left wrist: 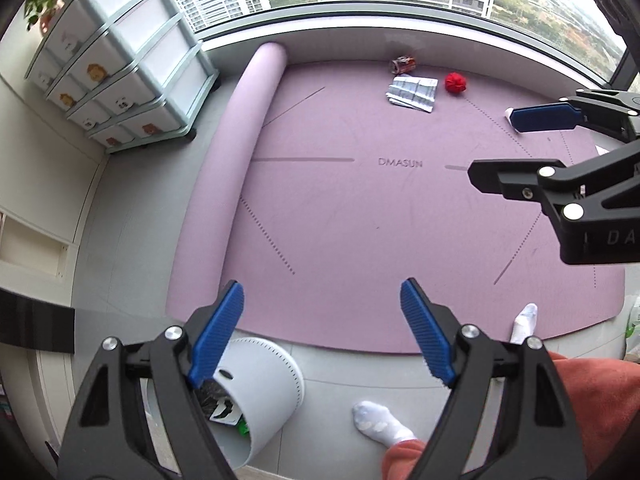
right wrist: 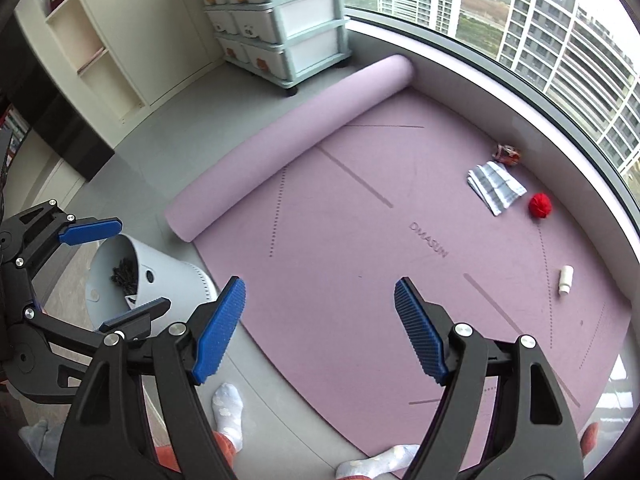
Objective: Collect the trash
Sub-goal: 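Move both tools back over the mat toward the pill bottle and red cloth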
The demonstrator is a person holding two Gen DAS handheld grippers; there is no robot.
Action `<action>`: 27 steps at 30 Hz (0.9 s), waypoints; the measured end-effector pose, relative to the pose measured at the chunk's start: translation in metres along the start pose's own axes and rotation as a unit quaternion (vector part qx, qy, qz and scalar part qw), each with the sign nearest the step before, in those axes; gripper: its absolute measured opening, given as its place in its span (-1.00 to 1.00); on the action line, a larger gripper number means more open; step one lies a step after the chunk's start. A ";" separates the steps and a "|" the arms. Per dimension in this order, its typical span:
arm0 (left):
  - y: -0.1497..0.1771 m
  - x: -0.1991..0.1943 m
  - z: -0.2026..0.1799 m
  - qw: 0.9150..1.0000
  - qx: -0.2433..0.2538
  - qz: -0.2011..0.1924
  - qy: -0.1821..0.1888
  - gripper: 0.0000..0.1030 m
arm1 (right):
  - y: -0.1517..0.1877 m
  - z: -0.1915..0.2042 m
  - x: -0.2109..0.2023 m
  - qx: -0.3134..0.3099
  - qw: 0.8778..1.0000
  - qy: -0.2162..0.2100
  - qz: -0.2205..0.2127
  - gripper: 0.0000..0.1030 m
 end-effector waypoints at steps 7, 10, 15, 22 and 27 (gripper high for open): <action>-0.109 0.033 -0.119 0.999 0.029 -0.021 0.023 0.56 | 0.008 -0.179 -0.009 0.069 0.996 0.050 0.000 0.44; -0.151 0.050 -0.163 0.998 0.042 -0.032 0.038 0.56 | 0.011 -0.245 -0.008 0.090 0.993 0.073 -0.001 0.44; -0.212 0.081 -0.224 0.994 0.084 -0.036 0.061 0.56 | 0.014 -0.338 0.003 0.128 0.986 0.107 0.002 0.44; -0.298 0.132 -0.267 0.988 0.131 -0.033 0.077 0.56 | 0.004 -0.436 0.040 0.186 0.973 0.134 0.015 0.44; -0.351 0.171 -0.281 0.984 0.147 -0.024 0.096 0.56 | 0.000 -0.493 0.071 0.227 0.961 0.153 0.033 0.44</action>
Point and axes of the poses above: each gripper's, at about its wrist camera, not at the fingertips, and x roughly the way its jaws point, z to its left, y to its underside, the point moved 6 cm from there along x, roughly the way its jaws point, and after that the axes turned 11 degrees about y, right-handed, at the moved point
